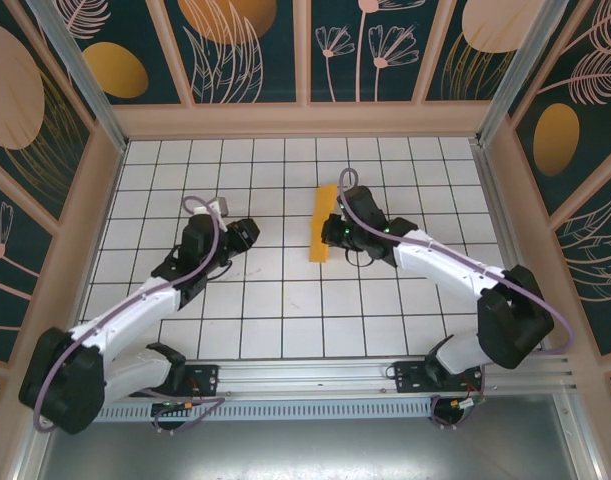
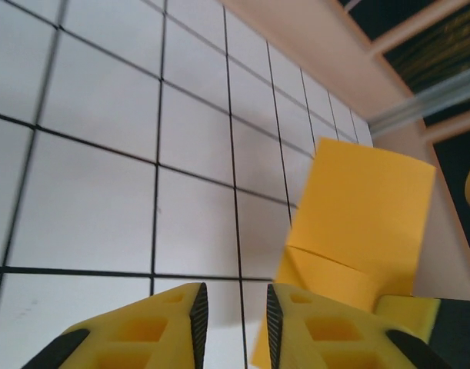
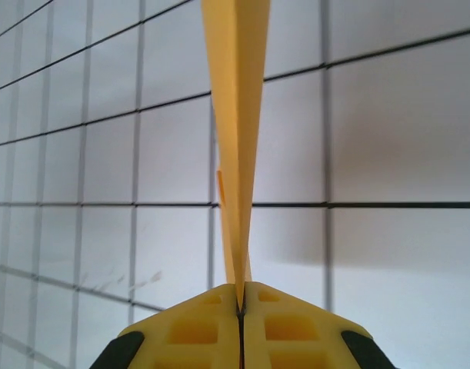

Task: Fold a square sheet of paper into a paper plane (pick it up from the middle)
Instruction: Turn over the paper at the center of the table, then rotate the paper at the center of the table.

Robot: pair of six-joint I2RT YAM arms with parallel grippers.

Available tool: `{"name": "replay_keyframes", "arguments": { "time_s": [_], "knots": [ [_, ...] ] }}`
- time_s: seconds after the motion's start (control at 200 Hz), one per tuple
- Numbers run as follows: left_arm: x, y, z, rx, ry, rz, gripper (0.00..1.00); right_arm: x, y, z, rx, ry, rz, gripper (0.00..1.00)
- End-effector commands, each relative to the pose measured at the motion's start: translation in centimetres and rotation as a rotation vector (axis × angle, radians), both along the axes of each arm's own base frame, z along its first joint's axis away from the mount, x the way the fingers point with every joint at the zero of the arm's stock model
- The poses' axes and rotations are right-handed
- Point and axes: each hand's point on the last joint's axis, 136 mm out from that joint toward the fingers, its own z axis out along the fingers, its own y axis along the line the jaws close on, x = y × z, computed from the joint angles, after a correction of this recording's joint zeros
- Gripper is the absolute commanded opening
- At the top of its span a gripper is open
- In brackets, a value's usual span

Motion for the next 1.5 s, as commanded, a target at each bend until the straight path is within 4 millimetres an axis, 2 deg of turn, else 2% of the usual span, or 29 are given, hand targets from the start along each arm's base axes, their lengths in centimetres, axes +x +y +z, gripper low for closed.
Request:
{"name": "replay_keyframes", "arguments": {
  "time_s": [0.0,0.05,0.135,0.195,0.265,0.34,0.44,0.636,0.706,0.771,0.826,0.866,0.936,1.001,1.046,1.111,1.171,1.261,1.341,1.496],
  "knots": [
    [-0.2,3.5,0.4,0.064,-0.047,0.155,0.32,-1.3,-6.7,-1.2,-0.403,0.04,-0.111,0.08],
    [-0.5,4.4,0.7,0.068,-0.064,0.198,0.33,-1.4,-8.6,-0.7,-0.548,0.05,-0.178,0.08],
    [-1.0,6.0,1.2,0.072,-0.088,0.268,0.34,-1.8,-10.6,0.1,-0.778,0.057,-0.246,0.08],
    [-1.4,7.3,1.2,0.078,-0.09,0.329,0.36,-1.8,-10.5,0.0,-0.879,0.058,-0.249,0.07],
    [-1.8,8.5,1.4,0.079,-0.099,0.38,0.37,-1.8,-9.6,-1.1,-0.943,0.071,-0.221,0.07],
    [-2.3,9.5,1.5,0.083,-0.104,0.425,0.37,-1.7,-7.6,-2.9,-0.955,0.098,-0.181,0.07],
    [-2.7,10.3,1.9,0.088,-0.117,0.453,0.37,-1.5,-3.9,-5.8,-0.935,0.127,-0.096,0.08],
    [-3.1,10.6,2.1,0.089,-0.123,0.459,0.37,-1.5,3.7,-10.3,-0.799,0.194,0.075,0.14],
    [-3.1,10.5,2.1,0.09,-0.122,0.454,0.38,-1.5,6.1,-10.3,-0.683,0.192,0.112,0.19],
    [-3.1,10.5,2.1,0.091,-0.122,0.45,0.38,-1.6,8.9,-9.1,-0.506,0.17,0.17,0.31],
    [-3.1,10.3,2.0,0.093,-0.119,0.443,0.39,-1.4,9.8,-7.4,-0.384,0.135,0.177,0.42],
    [-3.0,10.2,1.9,0.095,-0.117,0.436,0.4,-1.4,9.7,-6.2,-0.313,0.118,0.172,0.49],
    [-2.9,9.7,1.8,0.094,-0.117,0.414,0.4,-1.2,9.1,-4.3,-0.178,0.079,0.164,0.51],
    [-2.7,9.2,1.6,0.094,-0.114,0.385,0.4,-1.4,8.0,-3.3,-0.037,0.058,0.162,0.52],
    [-2.5,8.4,1.5,0.087,-0.117,0.349,0.42,-1.6,7.2,-3.0,0.077,0.063,0.166,0.49],
    [-2.2,7.3,1.3,0.081,-0.109,0.296,0.42,-2.0,5.8,-2.8,0.221,0.064,0.155,0.37],
    [-1.9,6.0,1.0,0.071,-0.103,0.235,0.43,-2.4,4.6,-3.5,0.321,0.084,0.144,0.29],
    [-1.4,4.3,0.4,0.063,-0.073,0.162,0.43,-2.8,4.1,-4.7,0.389,0.131,0.15,0.16],
    [-1.1,2.8,0.0,0.052,-0.056,0.094,0.44,-3.3,4.4,-5.9,0.395,0.158,0.167,0.13],
    [-0.8,0.6,-1.0,0.041,-0.014,-0.009,0.44,-3.3,4.4,-8.6,0.385,0.216,0.127,0.12]
  ]
}}
